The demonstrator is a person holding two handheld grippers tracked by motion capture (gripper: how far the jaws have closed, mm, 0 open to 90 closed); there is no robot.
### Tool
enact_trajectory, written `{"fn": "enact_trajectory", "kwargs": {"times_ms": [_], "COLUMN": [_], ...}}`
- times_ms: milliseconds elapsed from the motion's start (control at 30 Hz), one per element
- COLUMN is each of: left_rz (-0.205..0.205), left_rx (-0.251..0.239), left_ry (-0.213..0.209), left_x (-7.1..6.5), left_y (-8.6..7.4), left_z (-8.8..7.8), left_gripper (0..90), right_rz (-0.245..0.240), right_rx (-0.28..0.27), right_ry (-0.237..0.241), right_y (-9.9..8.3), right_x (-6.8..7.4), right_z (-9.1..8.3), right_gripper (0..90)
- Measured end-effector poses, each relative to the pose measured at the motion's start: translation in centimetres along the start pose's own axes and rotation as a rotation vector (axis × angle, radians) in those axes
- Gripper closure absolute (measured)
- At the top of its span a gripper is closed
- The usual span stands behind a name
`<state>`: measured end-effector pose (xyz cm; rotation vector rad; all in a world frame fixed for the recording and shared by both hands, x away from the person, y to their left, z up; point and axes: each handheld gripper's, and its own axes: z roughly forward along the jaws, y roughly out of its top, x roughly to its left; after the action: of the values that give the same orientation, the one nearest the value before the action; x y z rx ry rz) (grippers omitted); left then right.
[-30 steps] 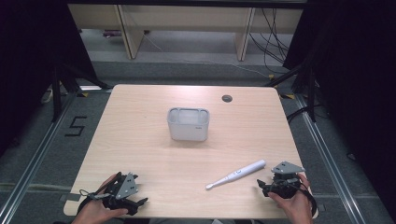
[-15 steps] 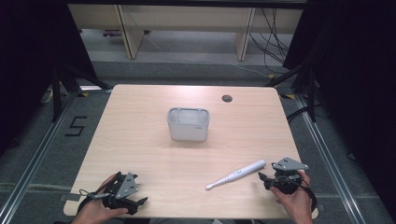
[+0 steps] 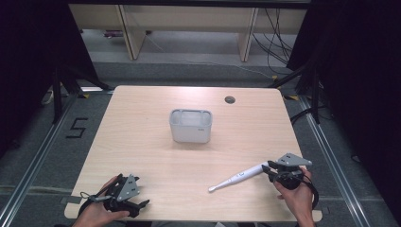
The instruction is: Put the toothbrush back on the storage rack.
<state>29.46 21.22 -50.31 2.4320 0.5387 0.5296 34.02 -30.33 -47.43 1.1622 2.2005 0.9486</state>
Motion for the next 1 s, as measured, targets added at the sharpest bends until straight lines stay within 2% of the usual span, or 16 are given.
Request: {"fn": "enact_trajectory", "kwargs": {"times_ms": [33, 67, 200, 233, 333, 367, 433, 467, 600, 667, 700, 733, 767, 867, 1000], "left_rz": [0.000, 0.000, -0.002, 0.001, -0.001, 0.001, 0.001, -0.001, 0.002, 0.000, 0.000, 0.001, 0.002, 0.000, 0.001], "left_rx": [0.000, -0.001, -0.001, 0.000, -0.001, 0.001, -0.001, -0.002, -0.001, 0.000, 0.000, -0.001, -0.001, 0.000, 0.000], "left_ry": [0.000, -0.002, 0.000, -0.002, -0.001, -0.001, -0.002, -0.001, -0.005, -0.002, -0.002, -0.004, -0.005, -0.003, -0.004], "left_x": [0.0, 0.0, 0.0, 0.0, 0.0, 0.0, 0.0, 0.0, -0.1, 0.0, 0.0, -0.1, -0.1, 0.0, -0.1], "left_y": [0.0, 0.0, 0.0, 0.0, 0.0, 0.0, 0.0, 0.0, 0.0, 0.0, 0.0, 0.0, 0.0, 0.0, 0.0], "left_z": [0.0, 0.0, 0.0, 0.0, 0.0, 0.0, 0.0, 0.0, 0.0, 0.0, 0.0, 0.0, 0.0, 0.0, 0.0], "left_gripper": [16.3, 16.4, 16.4, 16.4, 16.3, 16.4, 16.4, 16.4, 16.4, 16.4, 16.3, 16.4, 16.4, 16.4, 16.4], "right_rz": [0.021, -0.003, -0.008, 0.018, -0.004, -0.004, 0.025, -0.003, 0.017, -0.008, 0.024, 0.005, 0.000, -0.010, 0.005], "right_rx": [0.006, -0.001, -0.002, 0.000, -0.010, -0.012, -0.005, -0.008, 0.010, 0.009, 0.019, 0.019, 0.041, 0.060, 0.087], "right_ry": [0.008, 0.004, 0.014, 0.019, 0.029, 0.033, 0.041, 0.045, 0.048, 0.046, 0.048, 0.048, 0.053, 0.058, 0.061], "right_y": [0.1, 0.1, 0.4, 0.5, 1.0, 1.1, 1.3, 1.4, 1.6, 1.7, 1.7, 1.7, 1.8, 1.8, 1.8], "right_x": [0.1, -0.1, -0.2, 0.0, -0.4, -0.5, -0.5, -0.7, -0.8, -1.0, -0.8, -0.9, -1.0, -0.9, -0.7], "right_z": [0.0, 0.2, 0.8, 0.9, 1.3, 1.5, 1.9, 2.2, 2.8, 3.1, 3.2, 3.5, 3.5, 4.2, 4.5], "right_gripper": [70.6, 73.1, 79.8, 80.8, 84.8, 85.1, 86.7, 87.2, 89.3, 90.0, 90.0, 90.0, 90.0, 90.0, 90.0]}}
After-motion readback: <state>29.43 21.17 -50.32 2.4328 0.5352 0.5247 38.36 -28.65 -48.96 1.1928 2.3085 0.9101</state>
